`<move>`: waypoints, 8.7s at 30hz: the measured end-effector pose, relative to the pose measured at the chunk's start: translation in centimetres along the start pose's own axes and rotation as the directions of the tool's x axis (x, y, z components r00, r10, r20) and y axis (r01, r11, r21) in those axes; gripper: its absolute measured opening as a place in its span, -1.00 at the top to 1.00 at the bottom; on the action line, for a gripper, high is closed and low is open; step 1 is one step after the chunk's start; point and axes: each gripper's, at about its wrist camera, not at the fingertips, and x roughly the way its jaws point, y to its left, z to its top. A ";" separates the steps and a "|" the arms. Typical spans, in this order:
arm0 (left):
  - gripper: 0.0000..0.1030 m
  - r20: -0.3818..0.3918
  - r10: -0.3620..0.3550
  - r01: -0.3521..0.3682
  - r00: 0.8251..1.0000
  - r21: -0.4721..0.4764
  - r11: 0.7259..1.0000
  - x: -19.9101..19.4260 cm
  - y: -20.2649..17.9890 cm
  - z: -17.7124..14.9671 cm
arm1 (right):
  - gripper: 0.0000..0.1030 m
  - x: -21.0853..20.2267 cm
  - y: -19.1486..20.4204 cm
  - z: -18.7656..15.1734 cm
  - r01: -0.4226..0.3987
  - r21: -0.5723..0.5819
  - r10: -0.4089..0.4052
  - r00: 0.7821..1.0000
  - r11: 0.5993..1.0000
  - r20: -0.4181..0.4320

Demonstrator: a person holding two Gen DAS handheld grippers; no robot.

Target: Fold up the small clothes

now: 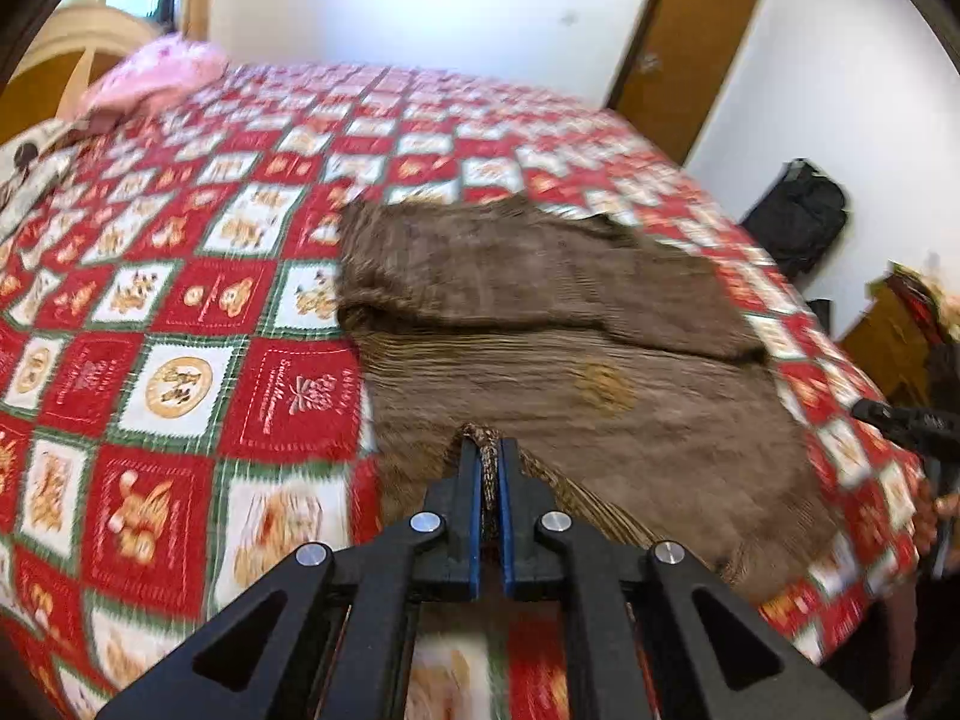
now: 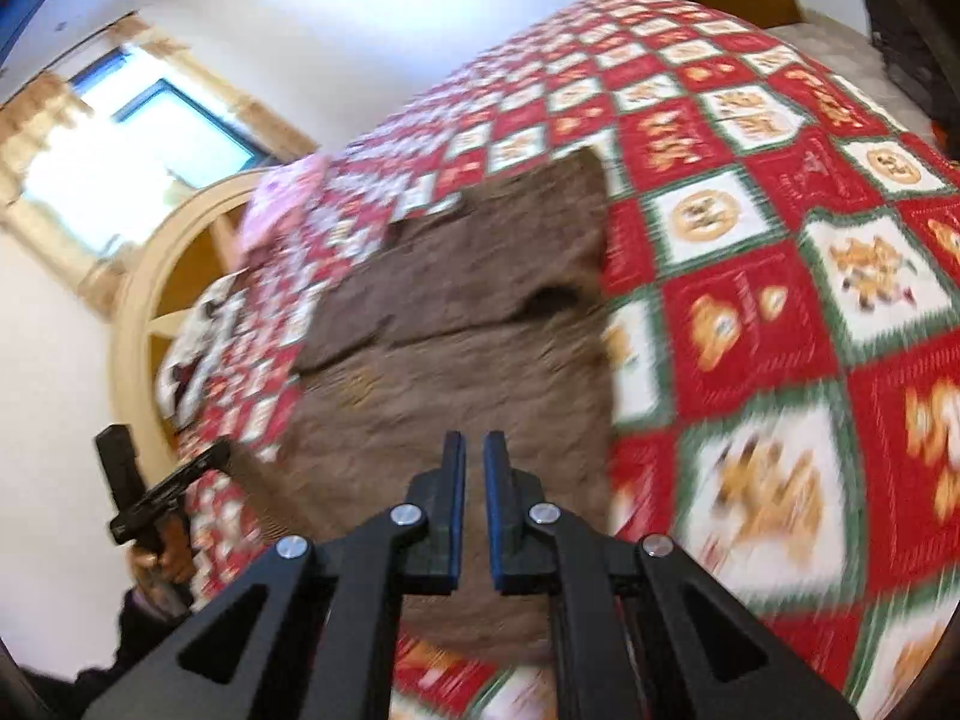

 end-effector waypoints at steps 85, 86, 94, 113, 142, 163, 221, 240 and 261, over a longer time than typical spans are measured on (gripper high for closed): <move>0.87 -0.071 -0.118 0.132 0.991 0.253 0.958 7.9 0.2 0.3 | -0.26 7.6 9.7 -4.0 0.028 -0.295 -0.037 0.999 0.955 -0.026; 0.87 -0.074 -0.121 0.137 0.990 0.270 0.953 7.6 -0.1 0.3 | -0.26 7.6 9.7 -4.0 0.027 -0.294 -0.037 0.999 0.955 -0.026; -0.46 -0.086 -0.214 0.229 0.973 0.269 0.936 7.1 -0.1 1.2 | -0.26 6.9 9.0 -3.6 0.022 -0.269 -0.024 1.000 0.963 -0.005; 0.78 -0.131 -0.186 0.216 0.974 0.268 0.939 8.8 -0.3 1.6 | -0.26 3.9 6.3 -3.3 0.102 -0.231 -0.090 0.994 0.968 0.061; 0.92 -0.136 -0.197 0.233 0.971 0.343 0.910 9.0 -1.8 0.9 | -0.01 5.4 4.0 -5.6 0.206 -0.493 -0.295 0.949 0.845 -0.109; 0.93 0.009 -0.329 0.324 0.944 0.155 0.933 4.9 0.5 1.9 | 0.81 1.5 7.0 -3.1 0.212 -0.471 -0.230 0.973 0.857 0.018; 0.93 0.282 -0.220 0.235 0.934 -0.021 0.972 0.1 2.7 4.7 | 0.85 3.3 9.9 3.2 0.457 -0.511 -0.352 0.889 0.728 0.292; 0.93 0.271 -0.090 0.131 0.958 -0.138 0.982 8.8 7.7 15.4 | 0.85 12.7 9.1 16.4 0.537 -0.489 -0.395 0.842 0.687 0.369; 0.88 0.113 0.125 -0.110 0.986 -0.132 0.985 15.3 8.2 16.7 | 0.52 18.8 -0.6 19.2 0.579 -0.296 -0.537 0.815 0.759 0.217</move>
